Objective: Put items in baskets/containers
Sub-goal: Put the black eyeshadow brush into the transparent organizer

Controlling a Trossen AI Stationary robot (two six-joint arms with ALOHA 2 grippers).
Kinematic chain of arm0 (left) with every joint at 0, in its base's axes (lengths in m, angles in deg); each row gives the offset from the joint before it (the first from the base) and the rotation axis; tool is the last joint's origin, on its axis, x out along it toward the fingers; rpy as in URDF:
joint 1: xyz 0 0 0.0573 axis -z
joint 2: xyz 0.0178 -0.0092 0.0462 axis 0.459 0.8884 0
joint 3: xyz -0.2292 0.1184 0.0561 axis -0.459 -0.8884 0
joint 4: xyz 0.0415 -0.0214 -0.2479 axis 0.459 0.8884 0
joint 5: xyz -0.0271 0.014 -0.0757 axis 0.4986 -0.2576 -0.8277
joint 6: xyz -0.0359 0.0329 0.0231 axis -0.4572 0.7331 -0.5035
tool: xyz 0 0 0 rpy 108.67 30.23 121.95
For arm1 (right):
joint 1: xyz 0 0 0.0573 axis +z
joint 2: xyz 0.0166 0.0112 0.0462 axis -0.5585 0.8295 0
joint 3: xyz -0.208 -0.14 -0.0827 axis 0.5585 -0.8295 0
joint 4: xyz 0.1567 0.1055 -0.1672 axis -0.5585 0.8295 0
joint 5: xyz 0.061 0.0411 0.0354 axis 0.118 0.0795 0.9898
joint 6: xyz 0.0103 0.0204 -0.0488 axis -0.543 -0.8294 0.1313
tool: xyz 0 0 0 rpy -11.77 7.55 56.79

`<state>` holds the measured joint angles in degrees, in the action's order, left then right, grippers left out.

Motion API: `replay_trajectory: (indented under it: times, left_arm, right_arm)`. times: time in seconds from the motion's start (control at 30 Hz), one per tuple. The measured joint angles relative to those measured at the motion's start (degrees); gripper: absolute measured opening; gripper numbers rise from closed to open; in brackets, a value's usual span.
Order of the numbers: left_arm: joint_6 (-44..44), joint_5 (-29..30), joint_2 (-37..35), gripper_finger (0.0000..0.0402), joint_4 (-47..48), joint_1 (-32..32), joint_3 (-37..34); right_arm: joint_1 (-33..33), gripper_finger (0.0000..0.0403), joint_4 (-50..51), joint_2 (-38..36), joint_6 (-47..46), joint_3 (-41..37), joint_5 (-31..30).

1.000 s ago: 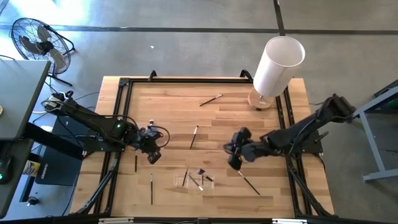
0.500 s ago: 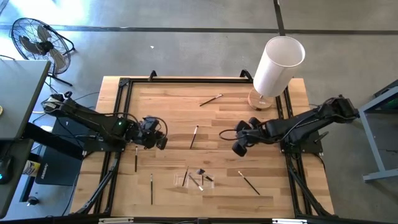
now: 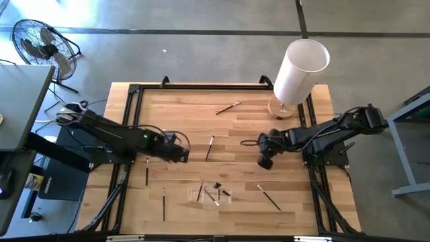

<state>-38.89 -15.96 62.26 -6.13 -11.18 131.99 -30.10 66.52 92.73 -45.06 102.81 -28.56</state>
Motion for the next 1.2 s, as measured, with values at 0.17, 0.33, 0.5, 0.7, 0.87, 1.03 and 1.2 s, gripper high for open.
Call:
replay_trajectory:
  times: [0.17, 0.33, 0.5, 0.7, 0.87, 1.03, 1.2]
  left_arm:
    - [-9.91, -11.53, 6.87, 0.0137, 0.81, 1.73, 1.06]
    - [-16.79, -17.86, 11.90, 0.0137, -0.65, 6.21, 0.98]
    - [-26.16, -15.75, 12.64, 0.0137, -1.77, 12.04, 0.99]
    - [-32.31, -9.65, 12.81, 0.0137, -0.11, 17.21, 0.98]
    - [-33.40, -10.65, 13.87, 0.0137, -0.64, 18.88, 1.00]
    - [-34.23, -12.56, 17.41, 0.0137, -2.98, 18.80, 0.91]
    - [-33.40, -13.86, 21.10, 0.0137, -4.11, 18.78, 1.13]
  right_arm:
    - [-0.10, 0.0002, -0.08, -0.02, 3.40, -0.19, 2.87]
    - [-0.08, 0.0001, 0.52, -0.82, 4.86, -0.19, 3.62]
    - [0.05, 0.0001, 1.75, -2.88, 5.77, -0.19, 5.32]
    - [0.05, 0.0001, 3.18, -6.36, 6.61, -0.21, 5.62]
    - [0.05, 0.0001, 3.31, -8.91, 6.68, -0.19, 4.70]
    - [0.05, 0.0001, 3.89, -9.77, 6.81, -0.19, 4.43]
    - [0.05, 0.0002, 4.07, -10.01, 6.83, -0.19, 4.57]
